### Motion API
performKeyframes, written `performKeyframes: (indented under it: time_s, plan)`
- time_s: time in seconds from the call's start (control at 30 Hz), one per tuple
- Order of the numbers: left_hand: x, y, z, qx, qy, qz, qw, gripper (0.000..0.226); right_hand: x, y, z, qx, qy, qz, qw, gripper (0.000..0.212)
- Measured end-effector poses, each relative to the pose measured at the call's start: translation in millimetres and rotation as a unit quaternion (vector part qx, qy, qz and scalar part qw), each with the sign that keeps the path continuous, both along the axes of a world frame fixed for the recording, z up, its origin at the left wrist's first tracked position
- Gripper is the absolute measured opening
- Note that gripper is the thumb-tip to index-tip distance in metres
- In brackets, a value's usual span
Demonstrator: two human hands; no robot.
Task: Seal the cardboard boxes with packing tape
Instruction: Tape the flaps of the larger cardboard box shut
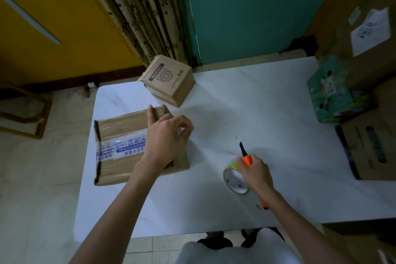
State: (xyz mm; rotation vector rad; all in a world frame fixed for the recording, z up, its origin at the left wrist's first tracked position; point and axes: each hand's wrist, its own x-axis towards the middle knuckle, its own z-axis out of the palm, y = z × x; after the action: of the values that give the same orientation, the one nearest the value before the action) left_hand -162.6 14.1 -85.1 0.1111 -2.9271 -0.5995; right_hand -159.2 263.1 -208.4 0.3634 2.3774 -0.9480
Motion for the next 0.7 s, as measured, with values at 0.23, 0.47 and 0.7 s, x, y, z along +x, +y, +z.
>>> performKeyframes:
  time_s: [0.23,0.47,0.7]
  plan:
    - [-2.5,3.1,2.5,-0.018,-0.010,-0.011,1.000,0.002,-24.1,38.4,22.5,0.156,0.097,0.141,0.973,0.023]
    - [-6.5,3.0,11.0,-0.082,-0.108,-0.042,0.990,0.012,-33.7,42.3,16.9,0.156,0.114,0.147,0.970,0.020]
    - [-14.4,3.1,17.3,-0.186,-0.207,-0.057,0.959,0.028,-32.0,42.0,15.5,0.139,0.116,0.134,0.974,0.015]
